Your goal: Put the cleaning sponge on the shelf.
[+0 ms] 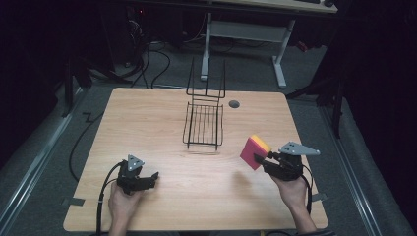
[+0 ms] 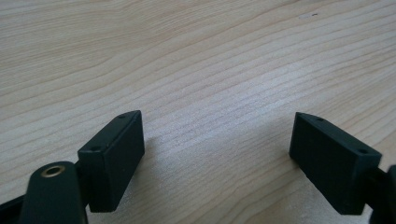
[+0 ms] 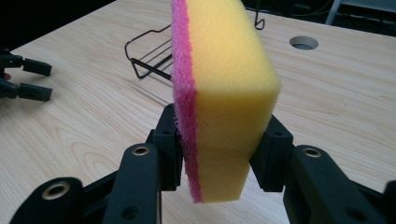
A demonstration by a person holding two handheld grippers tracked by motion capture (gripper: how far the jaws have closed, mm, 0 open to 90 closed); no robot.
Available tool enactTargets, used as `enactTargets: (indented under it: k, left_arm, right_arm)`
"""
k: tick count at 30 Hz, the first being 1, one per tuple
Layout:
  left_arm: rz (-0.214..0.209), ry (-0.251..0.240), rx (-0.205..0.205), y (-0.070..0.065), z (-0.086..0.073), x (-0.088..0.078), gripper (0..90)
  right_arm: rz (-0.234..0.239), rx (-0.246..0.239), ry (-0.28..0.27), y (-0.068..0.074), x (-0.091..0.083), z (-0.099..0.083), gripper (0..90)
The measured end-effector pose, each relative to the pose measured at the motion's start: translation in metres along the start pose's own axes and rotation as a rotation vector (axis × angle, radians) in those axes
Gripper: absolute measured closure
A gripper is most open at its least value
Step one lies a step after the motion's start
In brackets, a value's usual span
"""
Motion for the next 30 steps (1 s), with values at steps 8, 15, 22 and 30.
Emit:
enactTargets:
  k: [8,15,22,30]
  left_arm:
    - [0.000,0.000,0.000,0.000,0.000,0.000,18.6]
    - [0.000,0.000,0.000,0.000,0.000,0.000,18.6]
    - [0.000,0.000,0.000,0.000,0.000,0.000,18.5]
    - [0.000,0.000,0.000,0.000,0.000,0.000,18.6]
  right_arm:
    - [0.057,-0.020,-0.019,0.017,0.010,0.020,60.7]
    - [0.079,-0.030,-0.028,0.026,0.022,0.037,60.6]
    - [0.090,-0.019,-0.016,0.028,0.037,0.044,60.7]
    - [0.095,-0.015,-0.017,0.032,0.051,0.052,60.7]
Point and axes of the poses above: each handheld gripper's, and its own axes: x roughly forward along the jaws, z roughly out of its top, y roughly to its left, the point moved 4 cm from there along x, roughly forward along the jaws, and after that the axes turned 3 degrees about -z, right-handed, at the moved point
